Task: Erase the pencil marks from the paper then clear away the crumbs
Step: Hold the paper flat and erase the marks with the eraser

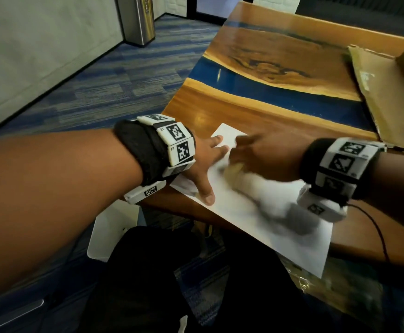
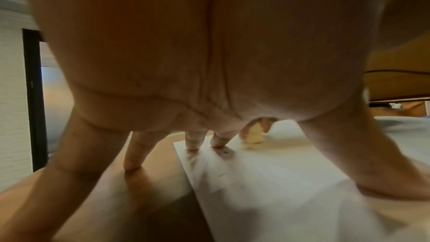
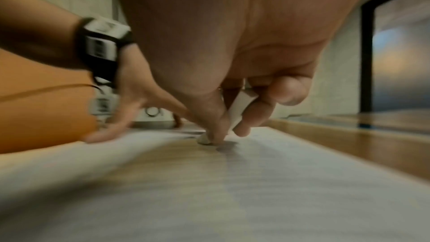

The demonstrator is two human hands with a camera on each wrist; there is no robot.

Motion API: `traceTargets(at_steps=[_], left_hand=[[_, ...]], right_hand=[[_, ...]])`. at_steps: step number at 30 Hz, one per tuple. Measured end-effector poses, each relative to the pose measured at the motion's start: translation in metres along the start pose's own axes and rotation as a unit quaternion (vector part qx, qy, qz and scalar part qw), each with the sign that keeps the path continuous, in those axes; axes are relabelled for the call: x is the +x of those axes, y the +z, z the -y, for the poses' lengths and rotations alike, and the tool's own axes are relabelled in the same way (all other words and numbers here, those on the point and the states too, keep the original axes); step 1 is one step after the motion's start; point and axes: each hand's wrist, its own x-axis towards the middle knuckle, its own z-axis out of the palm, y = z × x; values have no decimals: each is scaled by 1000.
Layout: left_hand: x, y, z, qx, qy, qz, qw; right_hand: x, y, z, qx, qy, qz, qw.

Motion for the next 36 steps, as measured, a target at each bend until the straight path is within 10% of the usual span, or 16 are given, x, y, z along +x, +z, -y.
traceTargets(at_steps=[3,7,12,16,21,26,30,36], left_hand=[[-7,-4,-2,-3,-8,2,1000],[-7,-6,-6,-21,-10,1,1000],[-6,-5,-3,-4,-10,9,1000],[0,-4,-2,-18,2,6,1000],[-6,-6,-3,-25,-5,11,1000],[-8,-7,-6,-22,-8,8,1000],[-14,-9,-9,-7,-22,11,1000],[-10,-10,-7,-16,-15,20,1000]], right_hand=[[-1,5,-9,-26,42,-39,998],[-9,12,24,26,-100,-3,995],[-1,9,-11,-14,59,-49,997],[-5,17,25,48,-90,-22,995],[6,11,1,-3,78,-47,996],[-7,14,21,36,-85,-9,996],[-6,12,-8,-30,59,-27,997],[-14,19,27,6,-96,-30,995]])
